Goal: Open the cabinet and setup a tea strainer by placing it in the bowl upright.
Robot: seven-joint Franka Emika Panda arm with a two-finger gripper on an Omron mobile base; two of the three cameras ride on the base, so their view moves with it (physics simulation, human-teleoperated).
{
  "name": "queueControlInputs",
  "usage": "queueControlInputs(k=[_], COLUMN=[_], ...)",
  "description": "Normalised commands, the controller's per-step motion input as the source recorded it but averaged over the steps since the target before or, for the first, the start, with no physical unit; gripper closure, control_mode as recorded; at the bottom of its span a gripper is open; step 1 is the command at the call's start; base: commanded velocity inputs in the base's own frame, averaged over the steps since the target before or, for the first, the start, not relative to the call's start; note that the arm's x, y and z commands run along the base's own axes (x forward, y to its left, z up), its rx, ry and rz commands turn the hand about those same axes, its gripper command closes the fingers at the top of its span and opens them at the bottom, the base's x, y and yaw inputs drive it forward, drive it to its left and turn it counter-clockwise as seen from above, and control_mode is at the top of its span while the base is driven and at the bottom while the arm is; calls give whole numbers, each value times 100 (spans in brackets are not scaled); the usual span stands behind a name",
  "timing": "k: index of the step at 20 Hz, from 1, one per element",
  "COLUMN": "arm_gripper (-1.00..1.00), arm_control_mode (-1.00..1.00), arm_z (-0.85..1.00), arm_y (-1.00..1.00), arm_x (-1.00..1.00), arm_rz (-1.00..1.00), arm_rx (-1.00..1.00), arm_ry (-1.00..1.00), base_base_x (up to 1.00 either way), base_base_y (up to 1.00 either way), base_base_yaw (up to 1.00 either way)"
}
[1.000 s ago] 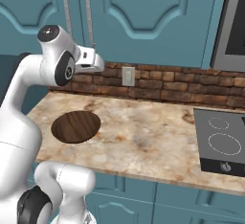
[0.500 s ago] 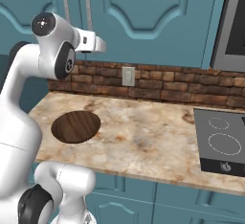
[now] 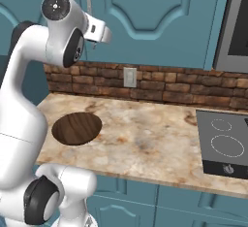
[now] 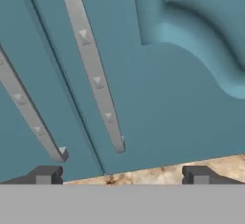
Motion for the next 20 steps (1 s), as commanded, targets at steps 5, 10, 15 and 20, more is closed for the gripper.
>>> queueControlInputs(k=[5, 10, 15, 20], arm_gripper=[-100, -100, -100, -100], arm_control_mode=[-100, -100, -100, -100], arm_z=[16, 0, 0, 0], arm_y=[-4, 1, 11, 6], arm_x=[5, 23, 24, 26], arm_rz=[0, 0, 0, 0], arm_rx=[2, 0, -1, 0], arm_ry=[-4, -1, -3, -7], base_base_x=[0, 0, 0, 0], base_base_y=[0, 0, 0, 0], base_base_yaw=[0, 0, 0, 0])
